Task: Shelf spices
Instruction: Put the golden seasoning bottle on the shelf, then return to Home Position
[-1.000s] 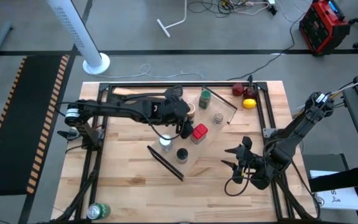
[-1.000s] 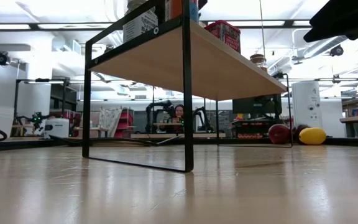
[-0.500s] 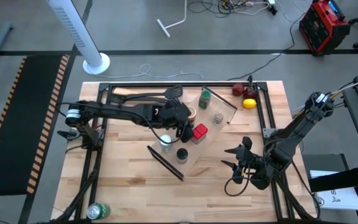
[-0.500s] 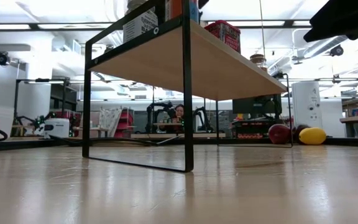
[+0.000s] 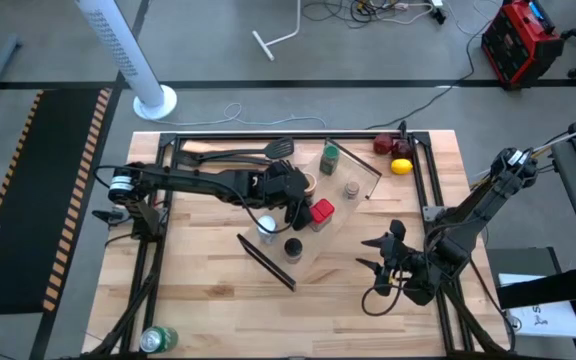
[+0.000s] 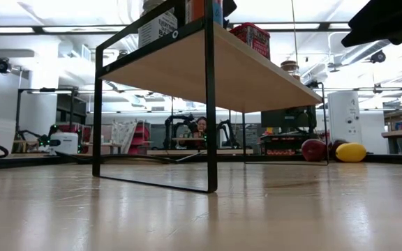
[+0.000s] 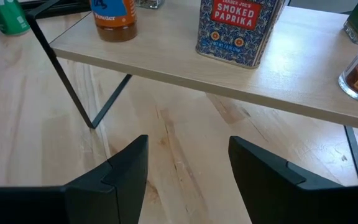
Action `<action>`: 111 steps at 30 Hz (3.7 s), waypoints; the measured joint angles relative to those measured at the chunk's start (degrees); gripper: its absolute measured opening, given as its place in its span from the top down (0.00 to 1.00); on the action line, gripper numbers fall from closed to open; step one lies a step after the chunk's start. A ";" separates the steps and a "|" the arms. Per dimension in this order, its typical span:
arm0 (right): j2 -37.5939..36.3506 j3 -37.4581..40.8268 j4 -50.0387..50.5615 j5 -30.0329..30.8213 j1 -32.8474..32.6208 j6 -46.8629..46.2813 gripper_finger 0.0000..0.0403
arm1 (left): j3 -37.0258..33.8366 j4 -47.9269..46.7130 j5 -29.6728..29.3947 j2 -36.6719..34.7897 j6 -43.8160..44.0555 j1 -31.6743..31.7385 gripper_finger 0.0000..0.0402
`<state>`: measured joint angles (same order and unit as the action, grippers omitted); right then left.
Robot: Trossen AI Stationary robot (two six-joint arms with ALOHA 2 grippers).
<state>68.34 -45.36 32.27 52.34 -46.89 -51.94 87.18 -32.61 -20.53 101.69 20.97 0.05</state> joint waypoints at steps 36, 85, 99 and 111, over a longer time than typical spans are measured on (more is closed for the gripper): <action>0.00 0.00 -0.04 0.04 -0.48 -0.13 0.48 | -0.11 -3.08 0.72 -1.80 -3.86 -0.39 0.12; -6.19 -3.62 -1.67 -0.03 9.24 16.04 0.40 | 3.76 -11.21 2.45 -14.95 0.75 -6.51 0.16; -5.42 -12.48 -2.95 -9.36 16.44 30.94 0.33 | 5.77 -5.85 -7.93 -15.81 -4.04 -17.82 0.21; -15.94 -10.56 -4.66 -30.56 11.01 44.09 0.41 | 4.92 -0.82 -14.10 -15.92 -13.30 -32.21 0.24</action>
<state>52.39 -55.92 27.61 21.78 -35.88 -7.85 92.09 -33.42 -34.63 85.78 7.67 -32.15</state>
